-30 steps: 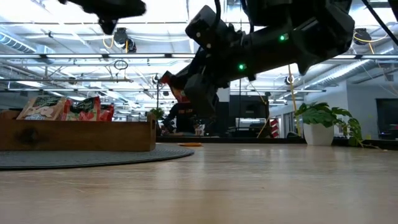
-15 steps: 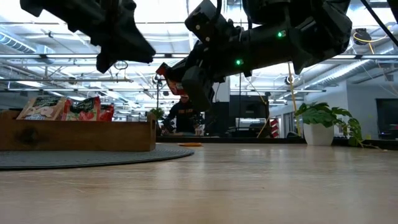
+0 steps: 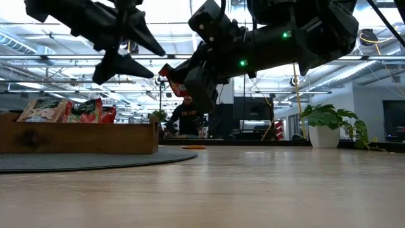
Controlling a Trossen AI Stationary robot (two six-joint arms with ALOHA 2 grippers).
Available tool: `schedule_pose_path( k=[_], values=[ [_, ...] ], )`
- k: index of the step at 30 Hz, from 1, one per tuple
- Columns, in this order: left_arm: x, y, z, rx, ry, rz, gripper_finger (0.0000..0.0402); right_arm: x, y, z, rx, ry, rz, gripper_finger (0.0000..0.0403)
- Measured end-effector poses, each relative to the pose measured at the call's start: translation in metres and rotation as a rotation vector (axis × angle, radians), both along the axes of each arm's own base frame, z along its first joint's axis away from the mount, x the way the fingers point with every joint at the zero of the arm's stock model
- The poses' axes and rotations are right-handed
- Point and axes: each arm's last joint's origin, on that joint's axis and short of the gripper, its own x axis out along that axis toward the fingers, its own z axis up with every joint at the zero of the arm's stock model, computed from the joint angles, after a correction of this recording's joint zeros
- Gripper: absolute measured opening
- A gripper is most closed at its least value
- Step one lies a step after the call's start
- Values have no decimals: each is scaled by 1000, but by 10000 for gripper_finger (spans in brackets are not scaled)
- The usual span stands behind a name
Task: Pick & Place Tea
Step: Put the red tea bag into the middle section of the wooden organizer
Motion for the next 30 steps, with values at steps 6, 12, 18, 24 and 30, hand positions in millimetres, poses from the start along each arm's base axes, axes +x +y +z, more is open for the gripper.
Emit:
schedule_pose_path(
  k=[6,12,18,24,30],
  values=[
    [16,0,-13,-28,-29,21,232,0,1,0,-7,7,3,0],
    [20,3,-11,-28,-68,22,232,0,1,-1,-3,12,3,0],
    [20,3,-12,-33,-64,24,229,0,1,-2,0,19,2,0],
    [20,2,-12,-44,-59,-8,164,0,1,-2,1,18,3,0],
    [19,3,-13,-25,-43,-25,38,-2,7,0,-10,10,12,0]
  ],
)
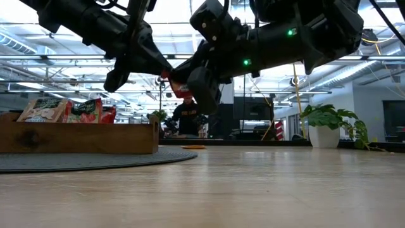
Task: Pick & Place Tea
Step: Put the red tea bag into the middle section of the wooden organizer
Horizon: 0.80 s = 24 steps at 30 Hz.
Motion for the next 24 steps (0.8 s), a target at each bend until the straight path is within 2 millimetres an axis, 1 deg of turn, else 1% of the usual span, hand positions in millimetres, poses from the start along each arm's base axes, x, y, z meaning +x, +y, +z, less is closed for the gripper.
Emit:
schedule_pose_path(
  k=[1,2,7,11,14,17,21,23,24],
  values=[
    [0,0,0,15,3,-9,20,0,1,0,-8,2,1,0],
    [0,0,0,28,5,-17,12,-1,3,0,-9,-1,4,0],
    [0,-1,2,84,5,-70,4,-2,8,1,-28,6,18,1],
    [-9,1,16,142,-9,-104,3,-2,11,5,-1,-30,25,14],
    [-22,5,31,190,10,-80,2,-5,18,3,-3,-17,4,31],
    [-38,8,46,219,43,-66,2,-8,26,0,-7,-1,26,52],
    [-59,8,54,233,135,-103,1,-10,32,11,53,-63,35,94],
    [-68,8,57,225,177,-140,1,-13,32,17,91,-91,-7,121],
    [-72,7,56,213,213,-159,1,-14,31,22,102,-98,-30,135]
  ],
)
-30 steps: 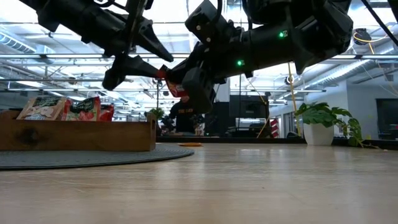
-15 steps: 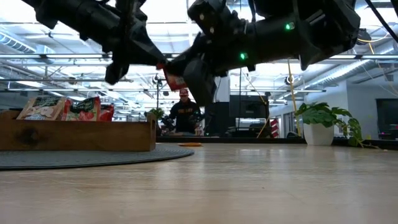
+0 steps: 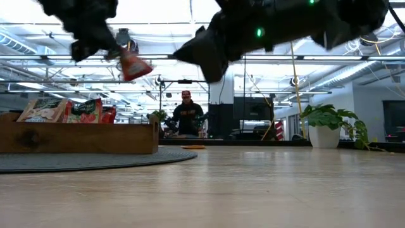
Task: Pick & Place Tea
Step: Put the red tea bag into the middle section of the wooden organizer
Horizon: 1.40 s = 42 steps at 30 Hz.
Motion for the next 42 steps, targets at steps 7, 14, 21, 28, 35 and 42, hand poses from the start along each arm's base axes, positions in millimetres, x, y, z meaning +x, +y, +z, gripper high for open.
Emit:
schedule_pose_path(
  k=[7,14,21,28,35,42],
  values=[
    [-13,-7,-12,-110,220,-51,1,-18,-5,24,66,44,-130,210],
    [-19,-6,-32,-144,445,62,0,-52,-22,34,162,-22,-145,225],
    [-18,-3,-39,-88,509,88,0,-84,-34,43,224,-124,-133,214],
    [-12,2,-46,-3,554,87,0,-89,-33,45,239,-135,-68,202],
    [-2,3,-63,4,653,50,0,-89,-32,46,243,-136,-49,193],
    [5,2,-63,-18,606,45,5,-89,-32,45,242,-135,-49,187]
  ],
)
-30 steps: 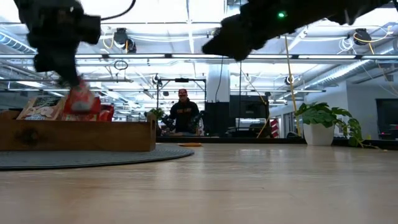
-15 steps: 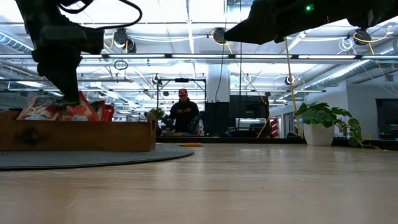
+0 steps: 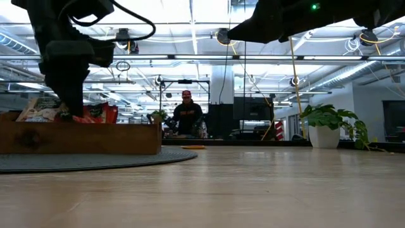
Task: Pick & Place Tea
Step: Put the red tea bag into the middle section of the wooden organizer
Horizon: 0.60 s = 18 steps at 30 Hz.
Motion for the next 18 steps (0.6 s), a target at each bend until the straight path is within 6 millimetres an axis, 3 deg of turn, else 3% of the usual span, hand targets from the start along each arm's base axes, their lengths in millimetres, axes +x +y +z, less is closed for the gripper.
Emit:
schedule_pose_path(
  k=[9,18],
  values=[
    [1,1,19,59,13,7,2,0,0,0,0,0,0,187],
    [1,1,21,64,25,-25,2,0,0,0,1,-1,0,187]
  ],
)
